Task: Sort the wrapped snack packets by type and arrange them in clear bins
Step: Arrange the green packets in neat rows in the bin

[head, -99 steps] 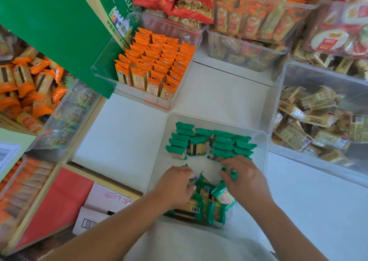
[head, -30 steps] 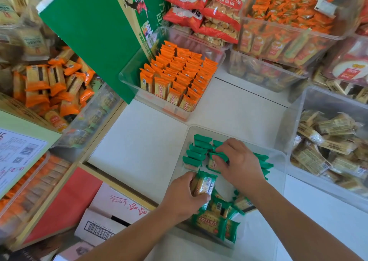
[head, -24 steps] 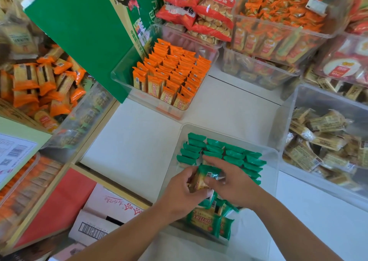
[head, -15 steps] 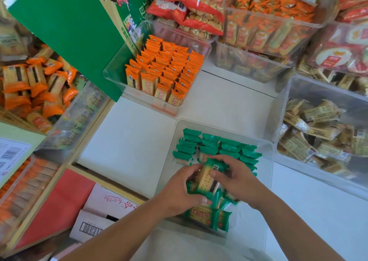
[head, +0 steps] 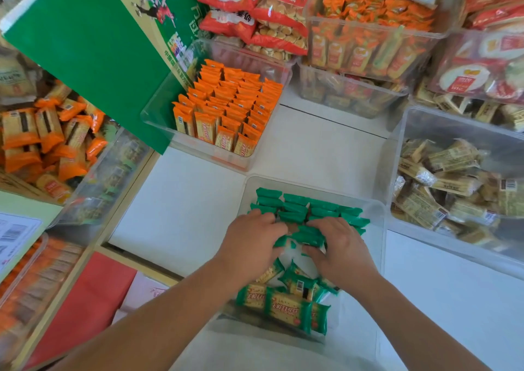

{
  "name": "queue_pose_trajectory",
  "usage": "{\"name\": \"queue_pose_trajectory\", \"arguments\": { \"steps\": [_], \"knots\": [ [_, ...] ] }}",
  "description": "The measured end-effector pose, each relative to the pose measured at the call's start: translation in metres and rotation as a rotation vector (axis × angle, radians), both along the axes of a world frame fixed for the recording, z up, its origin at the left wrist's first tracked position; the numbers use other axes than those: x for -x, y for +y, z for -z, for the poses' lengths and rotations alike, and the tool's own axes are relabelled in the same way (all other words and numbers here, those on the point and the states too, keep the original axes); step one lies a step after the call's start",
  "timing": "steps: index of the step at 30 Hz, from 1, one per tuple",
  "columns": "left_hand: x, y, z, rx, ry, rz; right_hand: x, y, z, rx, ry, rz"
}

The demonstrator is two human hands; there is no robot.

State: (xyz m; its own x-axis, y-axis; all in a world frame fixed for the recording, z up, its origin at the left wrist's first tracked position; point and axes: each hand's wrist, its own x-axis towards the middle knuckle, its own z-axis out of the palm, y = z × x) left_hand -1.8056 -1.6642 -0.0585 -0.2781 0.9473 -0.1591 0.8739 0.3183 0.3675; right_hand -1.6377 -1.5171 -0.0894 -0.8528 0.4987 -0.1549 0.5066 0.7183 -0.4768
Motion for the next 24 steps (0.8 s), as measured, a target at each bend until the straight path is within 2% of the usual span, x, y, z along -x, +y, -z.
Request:
{"name": "queue_pose_trajectory", "arguments": {
  "steps": [3, 6, 11, 16, 20, 24],
  "knots": [
    [0.007, 0.024, 0.013, 0.075, 0.055, 0.166, -0.004, 0.002, 0.014, -0.244, -0.061, -0.062],
    [0.01, 0.038, 0.029, 0.091, 0.099, 0.205, -0.007, 0.001, 0.019, -0.355, -0.124, -0.069],
    [0.009, 0.043, 0.045, 0.005, 0.208, 0.262, -0.014, -0.003, 0.021, -0.34, -0.163, -0.04],
    [0.013, 0.044, 0.05, -0.043, 0.306, 0.218, -0.02, 0.001, 0.021, -0.367, -0.161, -0.026],
    [0.011, 0.039, 0.052, -0.059, 0.298, 0.238, -0.017, 0.001, 0.021, -0.346, -0.103, 0.008],
    [0.008, 0.038, 0.059, -0.114, 0.265, 0.254, -0.013, -0.006, 0.024, -0.311, -0.172, 0.021]
  ]
}}
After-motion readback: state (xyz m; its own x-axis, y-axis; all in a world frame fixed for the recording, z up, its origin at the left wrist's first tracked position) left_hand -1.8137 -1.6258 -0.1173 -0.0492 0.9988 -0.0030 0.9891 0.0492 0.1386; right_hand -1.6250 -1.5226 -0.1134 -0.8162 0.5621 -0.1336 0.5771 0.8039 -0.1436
